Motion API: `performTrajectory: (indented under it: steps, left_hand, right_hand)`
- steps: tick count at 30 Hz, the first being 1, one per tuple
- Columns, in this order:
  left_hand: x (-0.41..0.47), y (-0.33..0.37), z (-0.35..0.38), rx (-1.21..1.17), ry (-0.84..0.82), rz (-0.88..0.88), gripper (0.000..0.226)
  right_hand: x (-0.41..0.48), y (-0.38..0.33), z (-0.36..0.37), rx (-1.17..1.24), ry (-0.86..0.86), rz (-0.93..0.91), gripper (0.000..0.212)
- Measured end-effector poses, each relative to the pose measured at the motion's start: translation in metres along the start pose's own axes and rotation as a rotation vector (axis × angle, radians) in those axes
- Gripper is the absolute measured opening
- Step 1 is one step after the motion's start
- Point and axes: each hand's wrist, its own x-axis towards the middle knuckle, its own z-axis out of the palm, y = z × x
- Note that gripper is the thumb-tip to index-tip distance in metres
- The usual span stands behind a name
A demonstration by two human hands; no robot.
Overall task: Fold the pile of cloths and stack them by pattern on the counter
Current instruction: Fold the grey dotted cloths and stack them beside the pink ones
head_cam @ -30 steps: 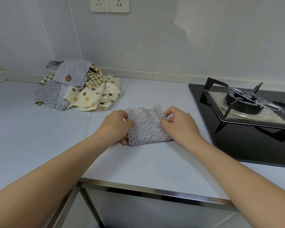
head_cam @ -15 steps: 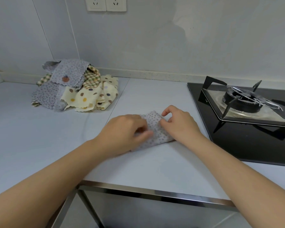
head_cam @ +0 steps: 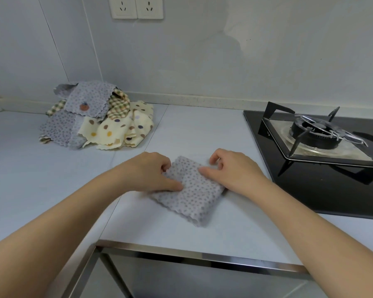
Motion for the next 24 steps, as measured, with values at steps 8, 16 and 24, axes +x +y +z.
performTrajectory:
  steps: [8,16,24]
  left_hand:
    - [0.003,-0.003,0.006,-0.342,0.158,0.036,0.079]
    - [-0.005,0.001,-0.011,-0.903,0.192,0.241,0.022]
    - [-0.017,0.011,-0.031,-0.719,0.492,0.447,0.012]
  right_hand:
    - [-0.007,-0.008,0.000,0.195,-0.007,-0.304,0.016]
    - [-0.012,-0.010,-0.010,0.396,0.152,-0.557,0.012]
    - [-0.013,-0.012,-0.011,0.521,0.158,-0.633,0.018]
